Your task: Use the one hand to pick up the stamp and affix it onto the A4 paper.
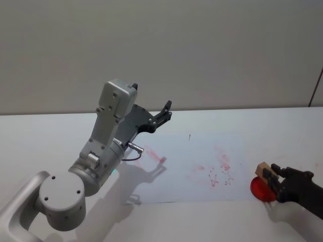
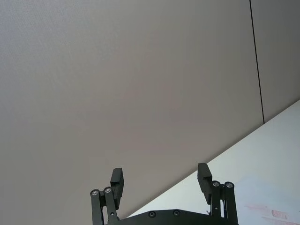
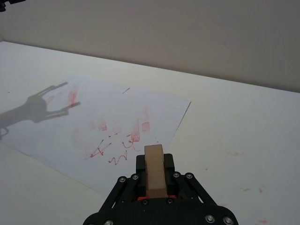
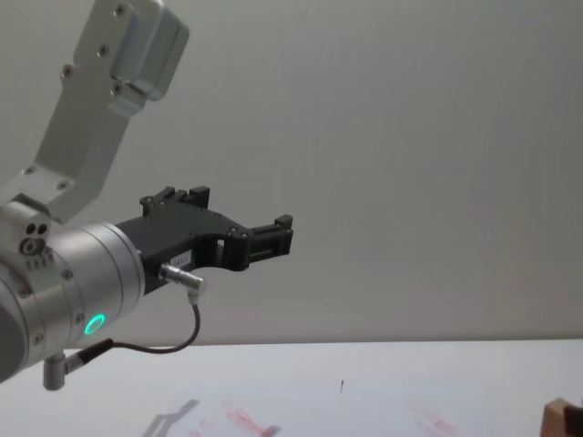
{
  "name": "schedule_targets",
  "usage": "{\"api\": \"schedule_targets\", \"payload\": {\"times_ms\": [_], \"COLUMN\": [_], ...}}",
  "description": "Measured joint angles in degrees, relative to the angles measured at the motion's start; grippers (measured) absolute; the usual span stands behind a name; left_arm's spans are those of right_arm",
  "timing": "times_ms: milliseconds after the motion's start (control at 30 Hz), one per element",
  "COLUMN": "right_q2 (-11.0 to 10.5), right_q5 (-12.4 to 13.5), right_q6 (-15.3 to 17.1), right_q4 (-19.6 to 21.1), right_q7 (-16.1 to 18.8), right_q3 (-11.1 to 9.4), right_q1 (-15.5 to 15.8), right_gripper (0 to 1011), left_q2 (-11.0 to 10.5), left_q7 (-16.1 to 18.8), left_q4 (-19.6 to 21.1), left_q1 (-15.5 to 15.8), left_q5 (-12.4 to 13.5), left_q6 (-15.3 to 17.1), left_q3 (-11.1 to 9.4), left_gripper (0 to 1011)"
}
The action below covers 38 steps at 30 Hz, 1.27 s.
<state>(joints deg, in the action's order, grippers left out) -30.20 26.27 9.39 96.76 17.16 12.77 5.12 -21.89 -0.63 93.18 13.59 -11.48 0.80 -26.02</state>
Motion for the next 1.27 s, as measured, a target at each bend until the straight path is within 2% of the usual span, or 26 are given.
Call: {"api": "schedule_targets", "payload": {"times_ms": [100, 233, 433, 500, 533, 600, 633, 667, 900, 1067, 1267], "right_q2": [0.2, 0.4, 0.6, 0.6, 0.6, 0.7, 0.7, 0.7, 0.8, 0.8, 0.8], "right_q5": [-0.3, -0.6, -0.9, -1.0, -1.1, -1.1, -1.1, -1.1, -1.3, -1.3, -1.3], "right_q6": [0.6, 1.1, 1.7, 1.8, 1.9, 2.0, 2.0, 2.1, 2.3, 2.4, 2.5], "right_q4": [-0.5, -0.9, -1.4, -1.5, -1.5, -1.6, -1.7, -1.7, -1.9, -2.0, -2.0], "right_q7": [0.5, 1.0, 1.5, 1.6, 1.7, 1.7, 1.8, 1.8, 2.1, 2.1, 2.2], "right_q3": [0.2, 0.3, 0.5, 0.6, 0.6, 0.6, 0.6, 0.6, 0.7, 0.7, 0.8], "right_q1": [-0.3, -0.6, -0.9, -1.0, -1.0, -1.0, -1.0, -1.1, -1.2, -1.2, -1.3], "right_gripper": [211, 275, 482, 521, 583, 623, 686, 686, 920, 1001, 1001], "left_q2": [0.0, 0.0, 0.0, 0.0, 0.0, 0.0, 0.0, 0.0, 0.0, 0.0, 0.0], "left_q7": [0.0, 0.0, 0.0, 0.0, 0.0, 0.0, 0.0, 0.0, 0.0, 0.0, 0.0], "left_q4": [0.0, 0.0, 0.0, 0.0, 0.0, 0.0, 0.0, 0.0, 0.0, 0.0, 0.0], "left_q1": [0.0, 0.0, 0.0, 0.0, 0.0, 0.0, 0.0, 0.0, 0.0, 0.0, 0.0], "left_q5": [0.0, 0.0, 0.0, 0.0, 0.0, 0.0, 0.0, 0.0, 0.0, 0.0, 0.0], "left_q6": [0.0, 0.0, 0.0, 0.0, 0.0, 0.0, 0.0, 0.0, 0.0, 0.0, 0.0], "left_q3": [0.0, 0.0, 0.0, 0.0, 0.0, 0.0, 0.0, 0.0, 0.0, 0.0, 0.0], "left_gripper": [1001, 1001, 1001, 1001, 1001, 1001, 1001, 1001, 1001, 1001, 1001]}}
